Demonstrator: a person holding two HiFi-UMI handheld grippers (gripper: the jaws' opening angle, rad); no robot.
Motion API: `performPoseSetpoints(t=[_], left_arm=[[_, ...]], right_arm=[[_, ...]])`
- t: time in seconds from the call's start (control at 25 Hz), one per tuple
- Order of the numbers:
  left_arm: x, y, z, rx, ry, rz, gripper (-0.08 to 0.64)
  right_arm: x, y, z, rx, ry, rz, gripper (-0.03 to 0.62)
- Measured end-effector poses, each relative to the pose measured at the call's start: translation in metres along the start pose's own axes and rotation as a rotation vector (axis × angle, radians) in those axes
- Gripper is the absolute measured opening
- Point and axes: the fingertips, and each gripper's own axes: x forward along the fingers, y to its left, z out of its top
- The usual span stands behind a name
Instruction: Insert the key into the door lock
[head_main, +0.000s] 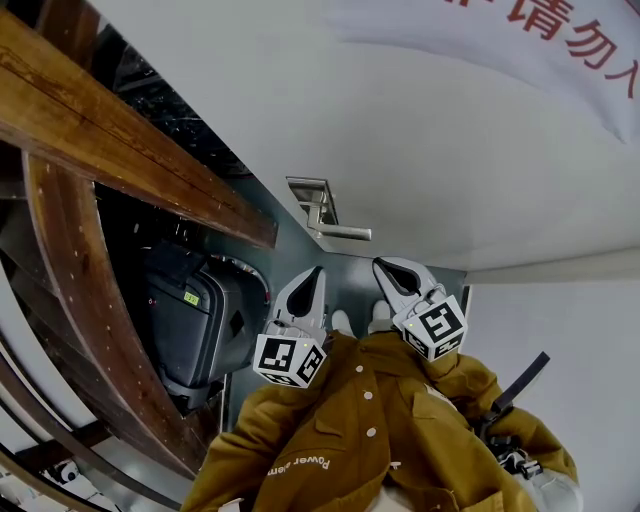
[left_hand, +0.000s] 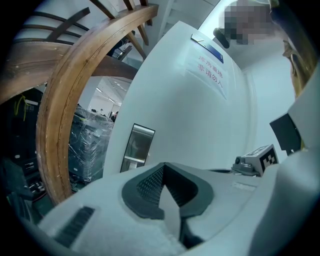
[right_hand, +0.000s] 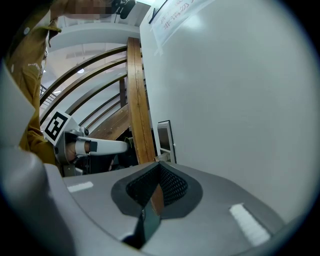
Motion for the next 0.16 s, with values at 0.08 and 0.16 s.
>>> performPoseSetpoints(t=[0.08, 0.16], left_arm=[[0.0005, -0.0005, -0.0016, -0.006, 0.003, -0.005, 0.002], [0.0005, -0.0006, -0.0033, -0.012, 0.006, -0.009, 0.002]], right_arm=[[-0.0011, -0.0002, -0.0005, 0.002, -0.004, -0.002, 0.005], [-0.0022, -0.0003, -0.0013, 0.003, -0.005, -0.004, 0.005]])
